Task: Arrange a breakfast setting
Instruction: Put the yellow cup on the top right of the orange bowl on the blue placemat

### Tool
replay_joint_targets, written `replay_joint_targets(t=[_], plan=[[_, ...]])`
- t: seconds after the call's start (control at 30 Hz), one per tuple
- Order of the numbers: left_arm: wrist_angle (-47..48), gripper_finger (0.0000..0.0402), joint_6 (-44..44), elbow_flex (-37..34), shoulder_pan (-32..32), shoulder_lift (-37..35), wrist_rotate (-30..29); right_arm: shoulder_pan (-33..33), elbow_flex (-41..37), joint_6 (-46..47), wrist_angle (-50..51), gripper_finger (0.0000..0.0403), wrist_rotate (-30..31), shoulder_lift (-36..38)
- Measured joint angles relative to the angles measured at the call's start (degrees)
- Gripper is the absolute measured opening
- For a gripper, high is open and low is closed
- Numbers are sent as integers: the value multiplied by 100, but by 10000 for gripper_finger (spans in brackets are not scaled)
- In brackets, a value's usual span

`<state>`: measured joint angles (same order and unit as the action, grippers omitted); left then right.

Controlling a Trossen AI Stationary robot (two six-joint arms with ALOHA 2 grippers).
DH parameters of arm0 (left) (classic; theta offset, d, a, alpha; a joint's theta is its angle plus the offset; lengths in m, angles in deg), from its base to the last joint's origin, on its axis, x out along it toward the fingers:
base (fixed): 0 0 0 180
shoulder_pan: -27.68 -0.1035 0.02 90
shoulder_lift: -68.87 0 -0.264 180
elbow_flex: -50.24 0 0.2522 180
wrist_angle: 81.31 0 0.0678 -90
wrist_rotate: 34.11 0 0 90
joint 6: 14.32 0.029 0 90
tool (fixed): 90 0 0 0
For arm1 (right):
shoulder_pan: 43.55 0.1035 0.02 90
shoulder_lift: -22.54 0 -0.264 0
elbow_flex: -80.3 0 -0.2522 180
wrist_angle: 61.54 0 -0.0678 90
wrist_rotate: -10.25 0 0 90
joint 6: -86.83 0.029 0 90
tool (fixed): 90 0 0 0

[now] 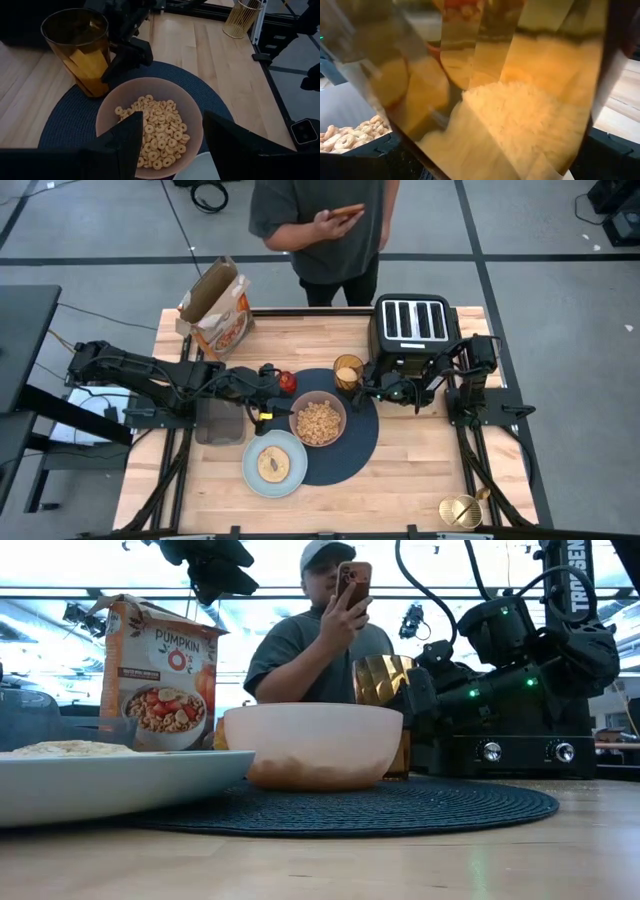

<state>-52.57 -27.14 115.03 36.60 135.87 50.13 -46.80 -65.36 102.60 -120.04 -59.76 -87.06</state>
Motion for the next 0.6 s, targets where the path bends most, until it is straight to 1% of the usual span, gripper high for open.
replay_joint_targets(t=[0.1,0.27,0.37,0.47,0.6], plan=[[-2,212,3,0,0,0,0,0,0,25,2,394,0,0],[-2,212,6,0,-1,0,0,-4,-15,-38,-188,369,-26,-37],[-2,212,7,0,0,0,0,-11,-22,-91,-228,372,-26,-42],[-3,212,11,0,1,-1,0,-47,-22,-26,-203,391,-59,-38],[-2,212,15,0,1,0,0,-111,-22,-137,-187,378,-370,-33]])
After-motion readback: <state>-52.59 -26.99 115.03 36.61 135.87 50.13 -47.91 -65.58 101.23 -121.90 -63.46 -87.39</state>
